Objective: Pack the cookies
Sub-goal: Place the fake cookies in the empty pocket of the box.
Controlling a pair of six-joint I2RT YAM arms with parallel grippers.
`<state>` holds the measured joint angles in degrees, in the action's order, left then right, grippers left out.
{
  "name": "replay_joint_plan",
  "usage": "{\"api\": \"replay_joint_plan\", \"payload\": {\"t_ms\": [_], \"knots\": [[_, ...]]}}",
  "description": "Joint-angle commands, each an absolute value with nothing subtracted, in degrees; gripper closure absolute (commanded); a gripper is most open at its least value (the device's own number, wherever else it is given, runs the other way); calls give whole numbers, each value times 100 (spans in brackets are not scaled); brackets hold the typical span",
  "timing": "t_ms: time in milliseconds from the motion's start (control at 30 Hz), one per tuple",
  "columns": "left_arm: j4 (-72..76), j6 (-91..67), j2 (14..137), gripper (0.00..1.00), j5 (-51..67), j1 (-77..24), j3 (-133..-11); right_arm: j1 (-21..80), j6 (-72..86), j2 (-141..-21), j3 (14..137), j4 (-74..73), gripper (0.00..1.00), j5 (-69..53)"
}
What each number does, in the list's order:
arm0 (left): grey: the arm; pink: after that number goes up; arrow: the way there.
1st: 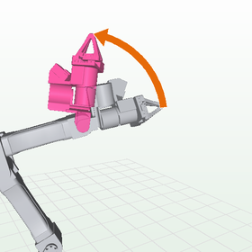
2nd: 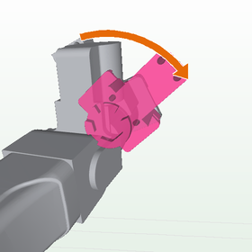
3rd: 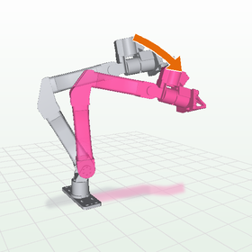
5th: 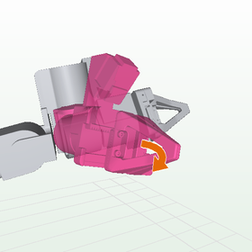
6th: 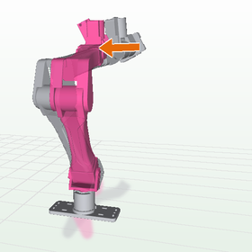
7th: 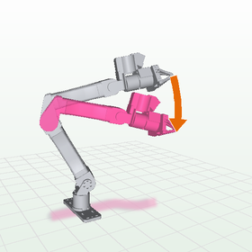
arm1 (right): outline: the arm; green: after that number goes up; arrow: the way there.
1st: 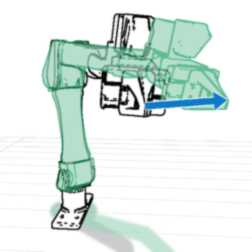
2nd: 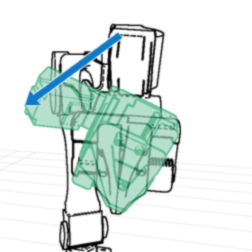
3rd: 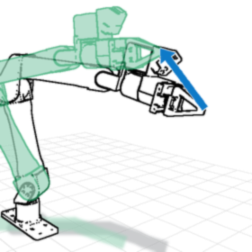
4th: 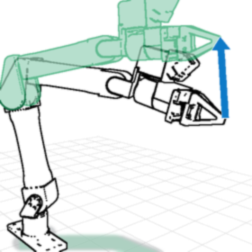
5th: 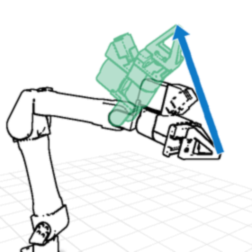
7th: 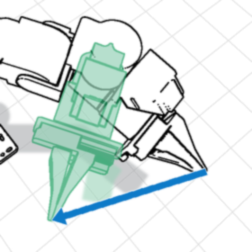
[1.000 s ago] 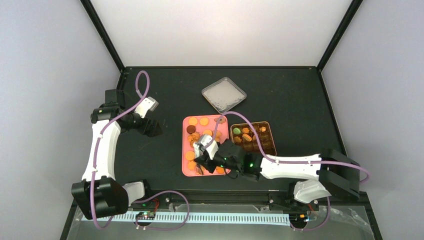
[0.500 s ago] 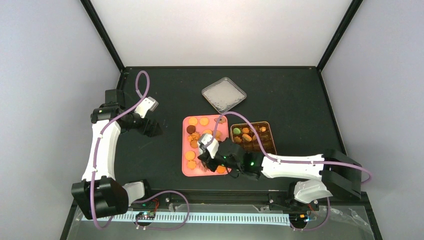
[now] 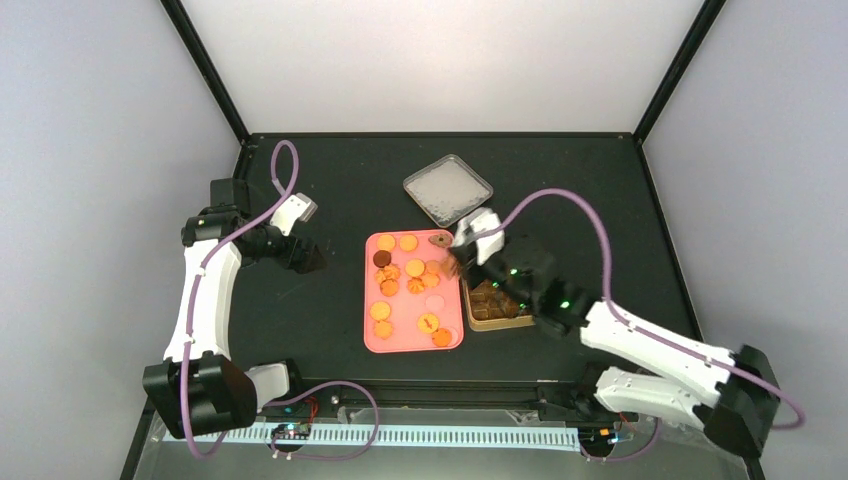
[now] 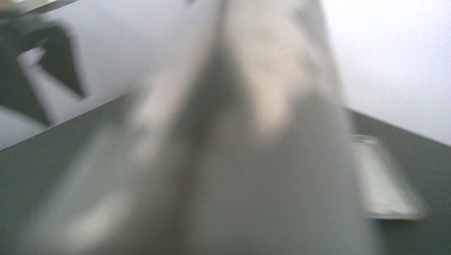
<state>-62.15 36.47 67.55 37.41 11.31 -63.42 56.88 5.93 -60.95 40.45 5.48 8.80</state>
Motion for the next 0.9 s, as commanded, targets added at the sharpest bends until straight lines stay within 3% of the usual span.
{"api": "replay_joint_plan", "payload": {"t_ms": [0, 267, 533, 867], "knots": [[-6221, 3744, 6842, 9, 4034, 1188, -6416, 4731, 391, -5348, 4069, -245, 99, 1459], [-6152, 3705, 6858, 9, 4044, 1187, -6390, 3662, 587, -5013, 4101, -1006, 98, 2608], [-6148, 3753, 6808, 9, 3938, 1187, -6313, 3420, 891, -5191, 3990, -1135, 96, 3060], [-6136, 3741, 6810, 9, 3901, 1187, -6310, 3411, 1098, -5435, 3965, -1041, 80, 3059]]}}
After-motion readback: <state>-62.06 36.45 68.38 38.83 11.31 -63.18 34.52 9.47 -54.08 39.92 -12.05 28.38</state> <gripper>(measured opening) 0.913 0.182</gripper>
